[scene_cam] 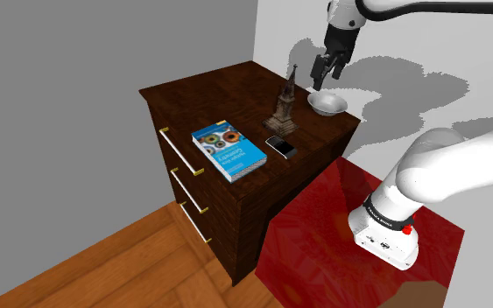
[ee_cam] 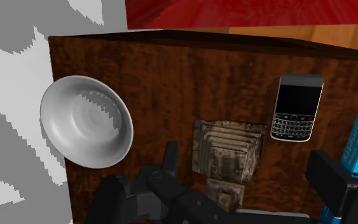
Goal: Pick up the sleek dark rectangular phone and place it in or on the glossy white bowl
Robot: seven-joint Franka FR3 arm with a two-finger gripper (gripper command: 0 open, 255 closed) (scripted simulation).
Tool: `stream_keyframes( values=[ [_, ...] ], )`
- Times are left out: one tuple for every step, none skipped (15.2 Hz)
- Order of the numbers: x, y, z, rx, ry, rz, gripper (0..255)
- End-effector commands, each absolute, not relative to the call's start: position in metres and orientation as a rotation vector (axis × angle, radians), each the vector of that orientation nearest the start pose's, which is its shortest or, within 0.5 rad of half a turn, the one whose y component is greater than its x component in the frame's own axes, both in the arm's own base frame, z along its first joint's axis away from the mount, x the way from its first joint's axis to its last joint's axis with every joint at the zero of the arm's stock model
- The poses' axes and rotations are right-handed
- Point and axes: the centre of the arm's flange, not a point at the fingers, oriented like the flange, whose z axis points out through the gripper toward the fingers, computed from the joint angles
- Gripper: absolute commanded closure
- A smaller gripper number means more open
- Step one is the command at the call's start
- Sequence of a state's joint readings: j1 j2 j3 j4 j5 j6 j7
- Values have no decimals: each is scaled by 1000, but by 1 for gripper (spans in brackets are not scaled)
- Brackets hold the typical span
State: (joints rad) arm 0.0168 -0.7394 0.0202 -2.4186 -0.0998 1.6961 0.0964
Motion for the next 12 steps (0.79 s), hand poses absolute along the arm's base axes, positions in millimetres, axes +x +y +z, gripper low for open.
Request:
stream_keyframes(
  values=[
    [329, 4, 558, -3252, 86, -39, 0],
    [331, 9, 546, -3249, 71, -39, 0],
    [333, 15, 534, -3246, 55, -40, 0],
    [335, 20, 523, -3242, 40, -41, 0],
    [337, 25, 511, -3239, 24, -41, 0],
    [339, 31, 500, -3236, 9, -42, 0],
    [341, 37, 489, -3232, -6, -42, 0],
    [343, 42, 477, -3229, -22, -43, 0],
    [345, 48, 466, -3225, -37, -44, 0],
    [347, 54, 454, -3222, -52, -44, 0],
    [348, 59, 443, -3218, -67, -45, 0],
    [350, 65, 431, -3214, -82, -45, 0]
  ],
)
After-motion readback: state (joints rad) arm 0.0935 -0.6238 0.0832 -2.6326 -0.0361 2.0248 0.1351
